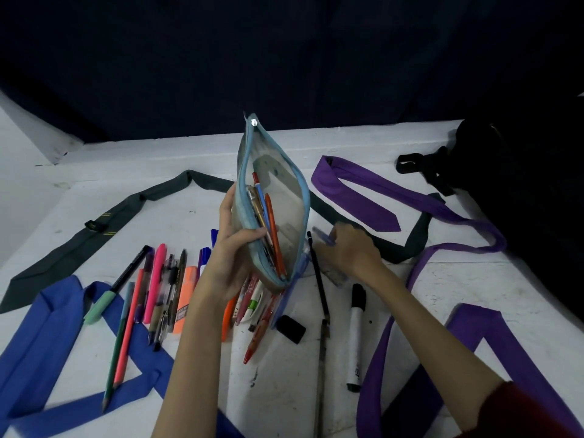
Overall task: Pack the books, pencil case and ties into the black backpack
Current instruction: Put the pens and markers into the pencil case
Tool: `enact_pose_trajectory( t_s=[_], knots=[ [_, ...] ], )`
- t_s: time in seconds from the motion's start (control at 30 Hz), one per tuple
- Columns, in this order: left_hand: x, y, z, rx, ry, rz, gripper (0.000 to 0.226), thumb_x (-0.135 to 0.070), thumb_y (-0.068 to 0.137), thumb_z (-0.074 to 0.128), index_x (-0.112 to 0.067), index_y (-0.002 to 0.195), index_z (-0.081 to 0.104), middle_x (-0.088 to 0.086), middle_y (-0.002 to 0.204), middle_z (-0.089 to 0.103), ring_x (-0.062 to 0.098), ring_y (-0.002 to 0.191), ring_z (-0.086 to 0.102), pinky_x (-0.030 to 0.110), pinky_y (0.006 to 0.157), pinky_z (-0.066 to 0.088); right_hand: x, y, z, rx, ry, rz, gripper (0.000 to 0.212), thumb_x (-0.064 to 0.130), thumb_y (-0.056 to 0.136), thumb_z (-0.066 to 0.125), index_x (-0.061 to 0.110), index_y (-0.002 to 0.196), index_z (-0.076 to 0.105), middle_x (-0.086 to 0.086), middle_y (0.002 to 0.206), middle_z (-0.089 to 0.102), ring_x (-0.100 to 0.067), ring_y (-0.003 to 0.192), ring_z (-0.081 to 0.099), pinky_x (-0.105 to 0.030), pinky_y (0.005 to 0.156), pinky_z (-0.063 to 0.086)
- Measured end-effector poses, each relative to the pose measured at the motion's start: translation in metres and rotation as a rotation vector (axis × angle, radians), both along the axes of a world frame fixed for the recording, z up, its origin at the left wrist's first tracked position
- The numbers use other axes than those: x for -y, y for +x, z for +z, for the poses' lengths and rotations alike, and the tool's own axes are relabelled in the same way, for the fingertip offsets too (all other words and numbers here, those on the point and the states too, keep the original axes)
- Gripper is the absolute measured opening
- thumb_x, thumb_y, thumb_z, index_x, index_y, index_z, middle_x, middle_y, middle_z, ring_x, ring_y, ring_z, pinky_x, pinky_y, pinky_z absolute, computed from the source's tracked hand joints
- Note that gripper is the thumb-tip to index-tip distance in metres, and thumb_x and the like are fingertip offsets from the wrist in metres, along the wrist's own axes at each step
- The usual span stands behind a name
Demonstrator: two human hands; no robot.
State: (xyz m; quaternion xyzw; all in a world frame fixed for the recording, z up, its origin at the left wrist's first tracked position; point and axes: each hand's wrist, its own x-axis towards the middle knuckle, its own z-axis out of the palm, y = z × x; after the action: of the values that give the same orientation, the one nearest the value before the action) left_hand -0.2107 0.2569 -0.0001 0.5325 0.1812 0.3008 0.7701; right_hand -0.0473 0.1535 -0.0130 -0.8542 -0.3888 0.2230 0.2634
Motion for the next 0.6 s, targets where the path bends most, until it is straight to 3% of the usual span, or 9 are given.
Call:
enact_pose_trajectory(
  t_s=[0.1,0.2,0.27,0.37,0.43,0.5,0.57,0.6],
  knots=[
    [0.002,0.003,-0.002,-0.005,-0.007,-0.013,0.089,-0.005,0.064,0.064,-0.037,0.14,0.033,0.017,0.136,0.043,0.051,0.124,0.042,0.04,0.078,0.056,0.001,-0.004,-0.009,0.064,-0.094,0.077,0.037,0.04,0.086,0.064,0.01,0.071,0.046,0.0,0.063,0.047,-0.015,0.058,0.05,-0.022,0.05,0.037],
    [0.004,0.005,-0.004,-0.013,-0.009,-0.028,0.091,-0.007,0.062,0.066,-0.038,0.141,0.033,0.014,0.128,0.048,0.05,0.12,0.045,0.044,0.084,0.052,0.002,0.001,-0.005,0.023,-0.032,0.027,0.041,0.032,0.085,0.065,0.011,0.061,0.039,-0.001,0.057,0.044,-0.012,0.049,0.041,-0.022,0.046,0.035],
    [0.006,0.007,-0.005,-0.018,-0.009,-0.037,0.09,-0.005,0.064,0.064,-0.037,0.141,0.031,0.013,0.125,0.049,0.042,0.112,0.052,0.043,0.084,0.052,0.005,0.008,0.006,-0.014,0.071,-0.069,0.032,0.023,0.084,0.068,0.006,0.064,0.049,-0.005,0.06,0.05,-0.014,0.05,0.046,-0.024,0.049,0.041],
    [0.009,0.011,-0.005,-0.027,0.004,-0.044,0.089,-0.005,0.065,0.062,-0.035,0.142,0.03,0.013,0.125,0.049,0.029,0.102,0.06,0.042,0.082,0.054,0.014,0.018,0.034,-0.01,0.39,-0.262,0.021,0.013,0.083,0.066,-0.004,0.071,0.06,-0.013,0.062,0.058,-0.013,0.047,0.05,-0.025,0.048,0.046],
    [0.012,0.015,-0.006,-0.014,-0.007,-0.054,0.09,-0.006,0.063,0.063,-0.033,0.142,0.03,0.012,0.123,0.05,0.028,0.101,0.059,0.038,0.077,0.057,0.023,0.021,0.06,0.077,0.623,-0.349,0.019,0.012,0.083,0.064,0.0,0.068,0.059,-0.004,0.053,0.052,-0.002,0.038,0.044,-0.016,0.04,0.04],
    [0.015,0.018,-0.006,-0.024,0.011,-0.066,0.093,-0.009,0.061,0.065,-0.032,0.143,0.027,0.012,0.121,0.049,0.029,0.1,0.057,0.036,0.074,0.057,0.029,0.02,0.084,0.222,0.85,-0.39,0.016,0.014,0.085,0.062,0.003,0.073,0.062,0.006,0.052,0.048,-0.001,0.038,0.043,-0.012,0.04,0.036],
    [0.019,0.022,-0.008,-0.049,0.042,-0.103,0.097,-0.017,0.059,0.069,-0.034,0.143,0.024,0.014,0.12,0.048,0.03,0.099,0.057,0.038,0.075,0.056,0.034,0.013,0.1,0.306,1.076,-0.4,0.016,0.019,0.086,0.061,0.005,0.078,0.064,0.009,0.058,0.053,-0.004,0.046,0.05,-0.02,0.048,0.044],
    [0.022,0.024,-0.008,-0.057,0.059,-0.12,0.097,-0.02,0.059,0.069,-0.034,0.143,0.024,0.014,0.117,0.048,0.029,0.098,0.057,0.038,0.075,0.055,0.035,0.008,0.104,0.325,1.157,-0.397,0.016,0.02,0.086,0.061,0.007,0.077,0.064,0.009,0.059,0.055,-0.014,0.049,0.055,-0.027,0.05,0.047]
  ],
)
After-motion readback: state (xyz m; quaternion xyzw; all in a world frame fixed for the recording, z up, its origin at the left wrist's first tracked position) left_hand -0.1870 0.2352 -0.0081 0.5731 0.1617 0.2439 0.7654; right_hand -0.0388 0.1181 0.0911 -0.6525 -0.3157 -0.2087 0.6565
